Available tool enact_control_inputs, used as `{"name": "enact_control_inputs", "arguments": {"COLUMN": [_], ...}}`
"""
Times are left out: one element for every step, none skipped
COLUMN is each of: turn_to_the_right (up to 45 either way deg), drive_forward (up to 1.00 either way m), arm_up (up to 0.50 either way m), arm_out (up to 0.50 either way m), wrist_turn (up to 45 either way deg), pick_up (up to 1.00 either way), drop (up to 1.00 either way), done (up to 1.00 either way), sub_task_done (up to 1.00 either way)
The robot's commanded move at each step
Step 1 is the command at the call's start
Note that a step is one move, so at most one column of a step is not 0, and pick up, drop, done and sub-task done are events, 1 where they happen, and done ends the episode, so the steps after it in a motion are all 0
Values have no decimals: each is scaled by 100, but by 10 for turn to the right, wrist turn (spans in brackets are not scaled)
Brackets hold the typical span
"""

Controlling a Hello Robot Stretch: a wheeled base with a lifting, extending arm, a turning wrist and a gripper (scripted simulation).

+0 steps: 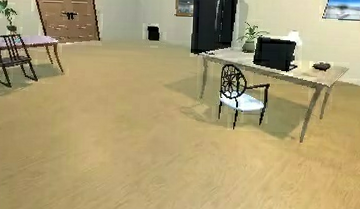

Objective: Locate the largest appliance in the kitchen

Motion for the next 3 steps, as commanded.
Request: {"name": "enact_control_inputs", "arguments": {"turn_to_the_right": [-420,0,-180], "drive_forward": [0,75,0], "arm_up": [0,0,0], "arm_out": [0,0,0], "wrist_turn": [0,0,0], "pick_up": [0,0,0], "drop": [0,0,0], "done": [0,0,0], "sub_task_done": [0,0,0]}}
